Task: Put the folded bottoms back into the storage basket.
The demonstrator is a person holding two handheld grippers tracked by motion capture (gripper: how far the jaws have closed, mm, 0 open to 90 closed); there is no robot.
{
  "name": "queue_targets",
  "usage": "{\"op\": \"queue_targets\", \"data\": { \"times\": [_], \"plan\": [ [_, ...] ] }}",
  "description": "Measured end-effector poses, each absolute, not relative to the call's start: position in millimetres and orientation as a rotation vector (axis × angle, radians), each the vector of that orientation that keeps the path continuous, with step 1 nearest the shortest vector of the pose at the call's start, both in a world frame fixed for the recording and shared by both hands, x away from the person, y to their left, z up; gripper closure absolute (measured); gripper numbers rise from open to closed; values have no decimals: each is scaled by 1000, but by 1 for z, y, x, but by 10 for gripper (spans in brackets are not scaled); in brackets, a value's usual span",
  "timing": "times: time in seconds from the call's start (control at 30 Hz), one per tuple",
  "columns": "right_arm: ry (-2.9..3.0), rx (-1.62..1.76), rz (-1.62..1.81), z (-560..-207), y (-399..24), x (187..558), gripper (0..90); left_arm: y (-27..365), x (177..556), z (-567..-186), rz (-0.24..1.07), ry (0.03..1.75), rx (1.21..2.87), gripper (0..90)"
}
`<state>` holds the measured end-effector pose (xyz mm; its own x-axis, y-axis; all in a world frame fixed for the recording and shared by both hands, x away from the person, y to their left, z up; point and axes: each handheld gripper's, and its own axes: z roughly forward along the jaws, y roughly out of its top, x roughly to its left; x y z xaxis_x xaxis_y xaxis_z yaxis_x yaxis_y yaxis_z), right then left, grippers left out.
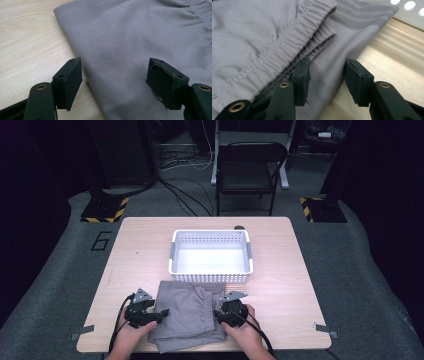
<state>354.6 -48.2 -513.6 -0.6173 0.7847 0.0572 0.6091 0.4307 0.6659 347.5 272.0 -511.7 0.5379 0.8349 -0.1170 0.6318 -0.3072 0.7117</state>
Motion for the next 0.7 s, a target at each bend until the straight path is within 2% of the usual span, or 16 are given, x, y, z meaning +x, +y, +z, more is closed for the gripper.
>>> {"op": "queue_targets", "data": {
  "times": [0.1, 0.27, 0.53, 0.7],
  "plan": [
    [2432, 1206, 969, -513, -48, 354, 592, 270, 347, -512, 347, 1184, 2058, 270],
    [2432, 1194, 968, -514, -49, 354, 584, 267, 345, -514, 355, 1197, 2076, 259],
    [2442, 1255, 965, -511, -50, 350, 458, 267, 343, -518, 356, 1270, 2032, 248],
    [2425, 1245, 943, -513, -47, 346, 433, 265, 344, -518, 369, 1267, 2048, 236]
  ]
}}
